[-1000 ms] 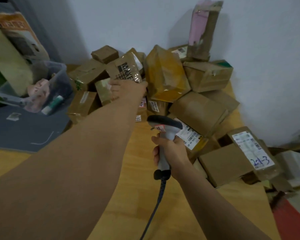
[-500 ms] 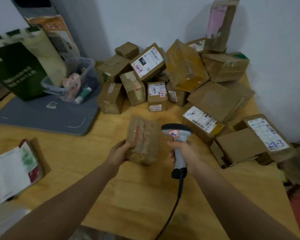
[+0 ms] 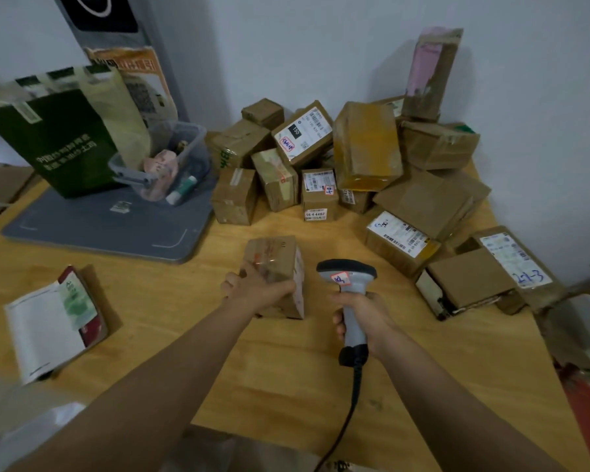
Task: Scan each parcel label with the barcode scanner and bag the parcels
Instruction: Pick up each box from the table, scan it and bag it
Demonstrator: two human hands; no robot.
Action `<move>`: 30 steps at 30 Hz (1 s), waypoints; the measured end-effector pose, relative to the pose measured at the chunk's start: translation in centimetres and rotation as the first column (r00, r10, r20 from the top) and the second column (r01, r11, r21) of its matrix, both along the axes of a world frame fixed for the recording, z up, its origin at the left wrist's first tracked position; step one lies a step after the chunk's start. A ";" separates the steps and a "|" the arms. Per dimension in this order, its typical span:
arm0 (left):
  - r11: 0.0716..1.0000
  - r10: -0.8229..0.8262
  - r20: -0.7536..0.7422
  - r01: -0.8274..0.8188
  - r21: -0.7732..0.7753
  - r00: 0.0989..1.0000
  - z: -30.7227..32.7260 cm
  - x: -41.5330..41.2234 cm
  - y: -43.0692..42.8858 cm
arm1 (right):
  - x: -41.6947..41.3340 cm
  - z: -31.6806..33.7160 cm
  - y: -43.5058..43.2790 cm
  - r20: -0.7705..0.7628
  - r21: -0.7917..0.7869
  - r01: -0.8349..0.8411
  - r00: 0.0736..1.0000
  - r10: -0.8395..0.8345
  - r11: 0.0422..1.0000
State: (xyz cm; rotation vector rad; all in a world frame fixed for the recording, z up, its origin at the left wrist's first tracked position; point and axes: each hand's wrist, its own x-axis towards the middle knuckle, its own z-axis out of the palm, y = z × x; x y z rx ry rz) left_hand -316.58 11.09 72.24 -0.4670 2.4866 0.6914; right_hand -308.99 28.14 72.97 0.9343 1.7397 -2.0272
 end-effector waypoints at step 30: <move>0.896 -0.041 -0.186 0.118 0.428 0.982 -1.4 3.4 -8.4 | -1.6 7.5 -6.4 -0.012 0.193 -0.348 0.934 0.357 0.917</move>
